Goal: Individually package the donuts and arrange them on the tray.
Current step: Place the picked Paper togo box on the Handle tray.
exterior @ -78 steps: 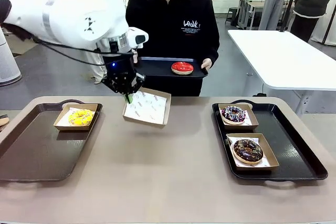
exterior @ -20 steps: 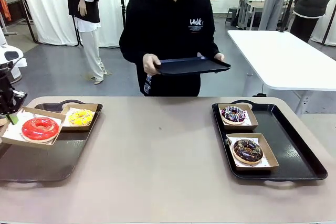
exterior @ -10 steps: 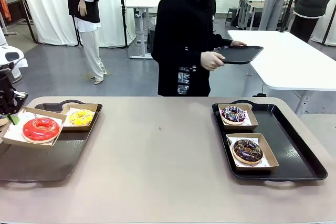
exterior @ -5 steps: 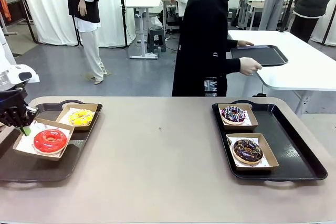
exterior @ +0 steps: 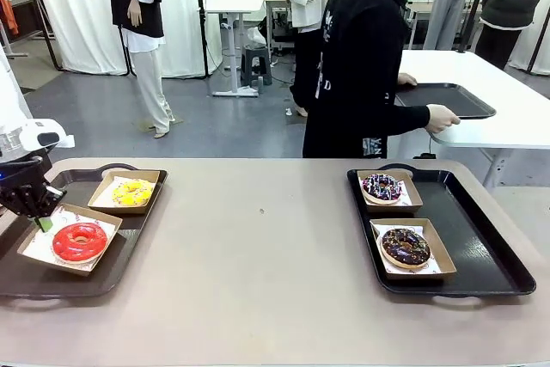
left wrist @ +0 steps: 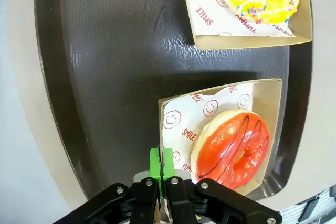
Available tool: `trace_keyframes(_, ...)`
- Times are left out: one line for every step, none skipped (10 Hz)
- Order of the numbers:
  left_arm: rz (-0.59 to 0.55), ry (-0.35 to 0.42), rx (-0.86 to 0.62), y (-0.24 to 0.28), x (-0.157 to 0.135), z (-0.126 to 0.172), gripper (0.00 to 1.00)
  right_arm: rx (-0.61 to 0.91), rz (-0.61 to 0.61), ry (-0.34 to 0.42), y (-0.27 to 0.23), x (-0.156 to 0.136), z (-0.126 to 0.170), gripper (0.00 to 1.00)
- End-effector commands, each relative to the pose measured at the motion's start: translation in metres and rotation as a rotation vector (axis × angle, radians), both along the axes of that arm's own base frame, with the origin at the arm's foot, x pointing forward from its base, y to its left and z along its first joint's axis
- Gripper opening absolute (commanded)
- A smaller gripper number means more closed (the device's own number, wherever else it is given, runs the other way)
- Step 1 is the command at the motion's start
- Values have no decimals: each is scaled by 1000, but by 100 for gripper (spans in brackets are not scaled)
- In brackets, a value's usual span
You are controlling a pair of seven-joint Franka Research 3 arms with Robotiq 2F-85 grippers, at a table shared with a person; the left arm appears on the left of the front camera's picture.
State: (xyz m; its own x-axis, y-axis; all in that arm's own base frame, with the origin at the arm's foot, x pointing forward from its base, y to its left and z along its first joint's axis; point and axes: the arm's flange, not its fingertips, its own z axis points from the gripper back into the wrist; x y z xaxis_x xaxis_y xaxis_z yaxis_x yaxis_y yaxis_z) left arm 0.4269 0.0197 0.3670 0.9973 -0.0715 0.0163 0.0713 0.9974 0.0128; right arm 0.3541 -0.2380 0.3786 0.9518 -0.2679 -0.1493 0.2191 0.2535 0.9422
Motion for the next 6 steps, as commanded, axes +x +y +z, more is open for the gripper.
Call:
trace_keyframes(-4, -15, 44, -2, 4, -7, 1, 10, -1, 9, -1, -1, 2, 100)
trace_keyframes(12, -27, 48, -2, 5, -8, 1, 10, -1, 9, -1, -1, 2, 100)
trace_keyframes(31, -42, 40, -3, 2, -10, 1, 10, -1, 9, -1, -1, 2, 100)
trace_keyframes(35, -37, 38, -3, 4, -8, 58, 10, -1, 9, -1, -1, 2, 100)
trace_keyframes(35, -36, 36, -3, 4, -5, 58, 10, -1, 9, -1, -1, 2, 100)
trace_keyframes(43, -46, 33, -3, -2, -1, 100, 10, -1, 9, -1, -1, 2, 100)
